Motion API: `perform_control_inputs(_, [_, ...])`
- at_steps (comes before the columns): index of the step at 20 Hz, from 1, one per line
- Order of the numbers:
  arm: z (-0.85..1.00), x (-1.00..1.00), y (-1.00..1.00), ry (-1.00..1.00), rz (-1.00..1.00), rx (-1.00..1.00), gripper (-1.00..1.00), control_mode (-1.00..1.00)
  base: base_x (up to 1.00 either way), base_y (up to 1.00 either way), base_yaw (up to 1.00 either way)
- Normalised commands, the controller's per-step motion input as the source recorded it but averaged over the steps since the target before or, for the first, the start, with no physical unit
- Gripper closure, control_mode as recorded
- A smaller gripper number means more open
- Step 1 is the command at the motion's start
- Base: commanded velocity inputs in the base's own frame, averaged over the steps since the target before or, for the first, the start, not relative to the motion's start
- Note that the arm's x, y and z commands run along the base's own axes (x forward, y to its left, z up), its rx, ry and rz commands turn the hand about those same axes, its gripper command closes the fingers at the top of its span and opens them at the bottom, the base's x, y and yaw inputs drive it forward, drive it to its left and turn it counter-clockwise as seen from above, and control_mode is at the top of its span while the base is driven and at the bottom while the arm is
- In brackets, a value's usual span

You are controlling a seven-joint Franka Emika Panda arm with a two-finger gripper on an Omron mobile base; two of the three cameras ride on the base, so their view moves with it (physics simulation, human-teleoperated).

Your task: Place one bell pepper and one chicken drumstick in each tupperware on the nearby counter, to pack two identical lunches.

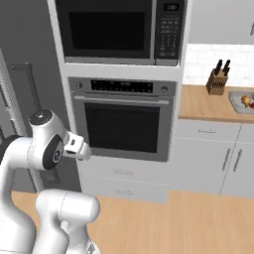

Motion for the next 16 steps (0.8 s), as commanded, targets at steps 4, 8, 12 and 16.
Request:
perform_control_inputs(4, [0.00, 0.00, 0.00, 0.00, 0.00, 0.00, -1.00, 1.00, -0.72, 0.89, 0.00])
perform_control_inputs(8, [0.00, 0.00, 0.00, 0.00, 0.00, 0.00, -1.00, 1.00, 0.00, 1.00, 0.04])
perform_control_inputs(12, [0.00, 0.00, 0.00, 0.00, 0.00, 0.00, -1.00, 1.00, 0.00, 1.00, 0.01])
perform_control_inputs(16, [0.00, 0.00, 0.00, 0.00, 0.00, 0.00, -1.00, 1.00, 0.02, 1.00, 0.00])
